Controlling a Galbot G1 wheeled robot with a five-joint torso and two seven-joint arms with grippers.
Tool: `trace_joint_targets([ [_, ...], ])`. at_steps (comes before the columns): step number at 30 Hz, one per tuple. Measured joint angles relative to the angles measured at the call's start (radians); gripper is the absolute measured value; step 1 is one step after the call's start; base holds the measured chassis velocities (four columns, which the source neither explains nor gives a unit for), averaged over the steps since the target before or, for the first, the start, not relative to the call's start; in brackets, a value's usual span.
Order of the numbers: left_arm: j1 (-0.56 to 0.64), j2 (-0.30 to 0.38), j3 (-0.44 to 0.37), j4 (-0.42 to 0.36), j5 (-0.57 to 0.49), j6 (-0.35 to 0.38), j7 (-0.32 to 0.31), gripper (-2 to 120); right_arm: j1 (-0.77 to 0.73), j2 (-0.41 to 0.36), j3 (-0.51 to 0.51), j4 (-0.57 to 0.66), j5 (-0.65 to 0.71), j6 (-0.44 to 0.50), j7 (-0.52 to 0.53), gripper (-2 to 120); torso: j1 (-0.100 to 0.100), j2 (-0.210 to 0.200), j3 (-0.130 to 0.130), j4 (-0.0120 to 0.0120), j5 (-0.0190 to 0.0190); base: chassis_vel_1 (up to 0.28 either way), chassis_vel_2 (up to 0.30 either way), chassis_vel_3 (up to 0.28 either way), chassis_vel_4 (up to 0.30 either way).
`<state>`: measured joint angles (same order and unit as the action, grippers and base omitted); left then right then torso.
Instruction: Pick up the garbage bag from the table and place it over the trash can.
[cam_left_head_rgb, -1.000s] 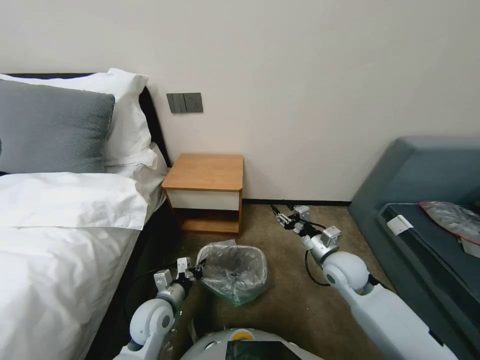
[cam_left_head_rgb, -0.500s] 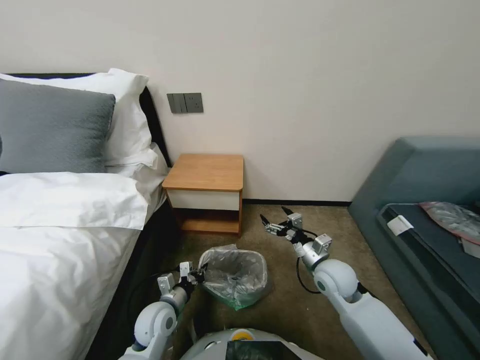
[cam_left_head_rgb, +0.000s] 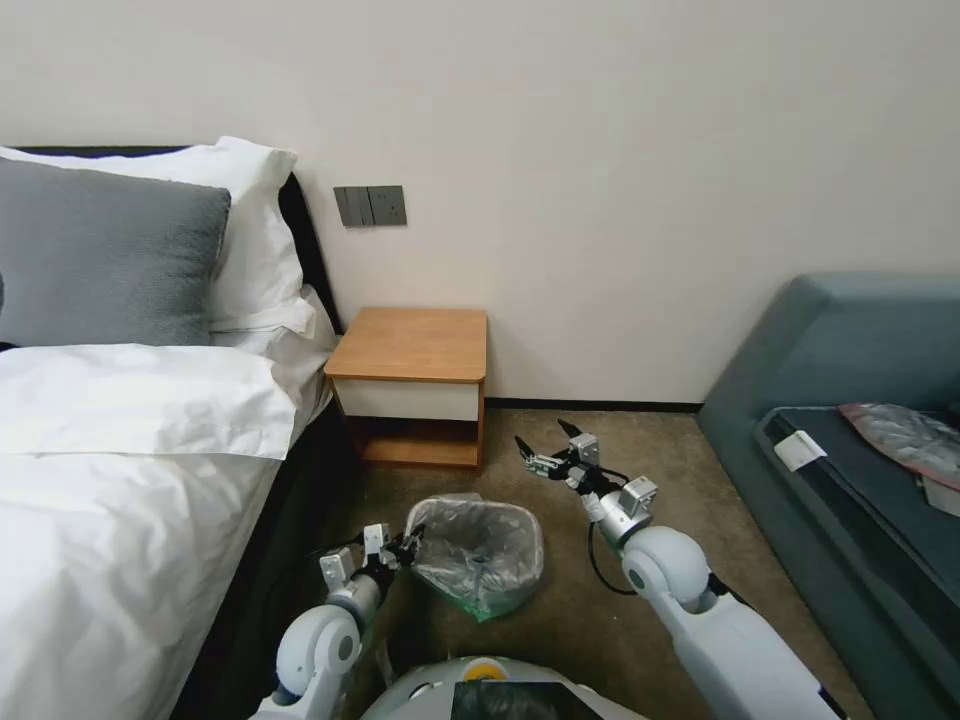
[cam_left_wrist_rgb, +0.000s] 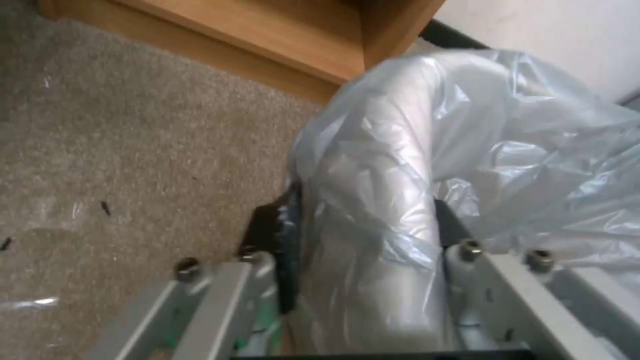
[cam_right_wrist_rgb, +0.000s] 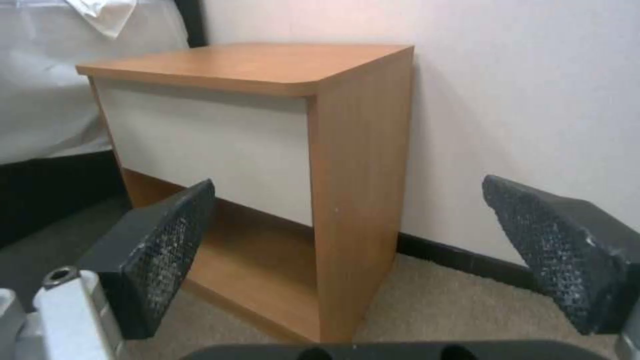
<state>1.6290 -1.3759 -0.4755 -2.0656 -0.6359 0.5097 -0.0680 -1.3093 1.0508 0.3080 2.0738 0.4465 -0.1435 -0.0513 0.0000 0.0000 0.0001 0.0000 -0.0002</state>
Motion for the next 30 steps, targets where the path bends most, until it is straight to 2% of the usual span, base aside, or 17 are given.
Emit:
trace_joint_targets([
  [3, 0.004, -0.001, -0.004, -0.02, 0.014, -0.012, 0.0, 52, -0.011, 0.014, -0.002, 0.0, -0.025, -0.007, 0.038, 100, 0.0, 0.0, 0.0, 0.0002, 0.0001, 0.0, 0.0, 0.0, 0.0],
  [4, 0.004, -0.001, -0.004, -0.02, 0.014, -0.012, 0.0, 52, -0.011, 0.014, -0.002, 0.0, -0.025, -0.007, 0.038, 100, 0.0, 0.0, 0.0, 0.0002, 0.0001, 0.0, 0.0, 0.0, 0.0],
  [6, 0.006, 0.0, -0.007, -0.032, 0.025, -0.024, 0.001, 62, -0.031, 0.028, -0.003, 0.009, -0.039, -0.034, 0.085, 100, 0.0, 0.0, 0.0, 0.0, 0.0002, 0.0, 0.0, 0.0, 0.0],
  [7, 0.006, 0.0, -0.007, -0.032, 0.025, -0.024, 0.001, 62, -0.031, 0.028, -0.003, 0.009, -0.039, -0.034, 0.085, 100, 0.0, 0.0, 0.0, 0.0, 0.0002, 0.0, 0.0, 0.0, 0.0],
  [9, 0.006, 0.002, -0.012, -0.04, 0.029, -0.029, -0.004, 74, -0.051, 0.038, 0.002, 0.013, -0.047, -0.048, 0.109, 100, 0.0, 0.0, 0.0, 0.0, 0.0002, 0.0, 0.0, 0.0, 0.0],
  [12, 0.01, 0.003, -0.012, -0.04, 0.03, -0.032, -0.008, 82, -0.059, 0.042, 0.007, 0.013, -0.055, -0.048, 0.112, 100, 0.0, 0.0, 0.0, -0.0001, 0.0001, 0.0, 0.0, 0.0, 0.0],
  [15, 0.022, 0.004, -0.001, -0.036, 0.043, -0.044, 0.002, 97, -0.057, 0.044, 0.01, 0.019, -0.058, -0.051, 0.112, 100, 0.0, 0.0, 0.0, 0.0, -0.0001, 0.0, 0.0, 0.0, 0.0],
  [17, 0.026, 0.003, 0.002, -0.036, 0.055, -0.054, 0.008, 98, -0.055, 0.044, 0.01, 0.02, -0.058, -0.052, 0.112, 100, 0.0, 0.0, 0.0, 0.0, 0.0001, 0.0, 0.0, 0.0, 0.0],
  [19, 0.034, -0.001, 0.004, -0.033, 0.126, -0.122, 0.033, 99, -0.054, 0.045, 0.012, 0.024, -0.06, -0.052, 0.115, 100, 0.0, 0.0, 0.0, 0.0002, 0.0001, 0.0, 0.0, 0.0, 0.0],
  [20, 0.034, -0.001, 0.004, -0.033, 0.126, -0.122, 0.033, 99, -0.054, 0.045, 0.012, 0.024, -0.06, -0.052, 0.115, 100, 0.0, 0.0, 0.0, 0.0002, 0.0001, 0.0, 0.0, 0.0, 0.0],
  [22, 0.034, -0.003, -0.011, -0.016, 0.22, -0.256, 0.066, 100, -0.079, 0.058, 0.023, 0.04, -0.1, -0.064, 0.158, 100, 0.0, 0.0, 0.0, 0.0004, 0.0001, 0.0, 0.0, 0.0, 0.0],
  [23, 0.03, -0.003, -0.024, -0.01, 0.243, -0.296, 0.077, 100, -0.096, 0.066, 0.033, 0.046, -0.127, -0.07, 0.175, 100, 0.0, 0.0, 0.0, 0.0004, 0.0001, 0.0, 0.0, 0.0, 0.0],
  [24, 0.03, -0.003, -0.024, -0.01, 0.243, -0.296, 0.077, 100, -0.096, 0.066, 0.033, 0.046, -0.127, -0.07, 0.175, 100, 0.0, 0.0, 0.0, 0.0004, 0.0001, 0.0, 0.0, 0.0, 0.0],
  [25, 0.019, -0.001, -0.048, -0.002, 0.271, -0.352, 0.086, 100, -0.135, 0.082, 0.051, 0.052, -0.184, -0.072, 0.205, 100, 0.0, 0.0, 0.0, 0.0001, 0.0, 0.0, 0.0, 0.0, 0.0],
  [27, 0.004, 0.009, -0.091, 0.014, 0.321, -0.417, 0.091, 100, -0.207, 0.105, 0.07, 0.05, -0.254, -0.04, 0.236, 100, 0.0, 0.0, 0.0, -0.0005, 0.0001, 0.0, 0.0, 0.0, 0.0],
  [28, 0.004, 0.009, -0.091, 0.014, 0.321, -0.417, 0.091, 100, -0.207, 0.105, 0.07, 0.05, -0.254, -0.04, 0.236, 100, 0.0, 0.0, 0.0, -0.0005, 0.0001, 0.0, 0.0, 0.0, 0.0],
  [30, -0.005, 0.023, -0.125, 0.042, 0.342, -0.493, 0.094, 99, -0.283, 0.144, 0.088, 0.011, -0.338, 0.059, 0.261, 100, 0.0, 0.0, 0.0, -0.0006, 0.0001, 0.0, 0.0, 0.0, 0.0],
])
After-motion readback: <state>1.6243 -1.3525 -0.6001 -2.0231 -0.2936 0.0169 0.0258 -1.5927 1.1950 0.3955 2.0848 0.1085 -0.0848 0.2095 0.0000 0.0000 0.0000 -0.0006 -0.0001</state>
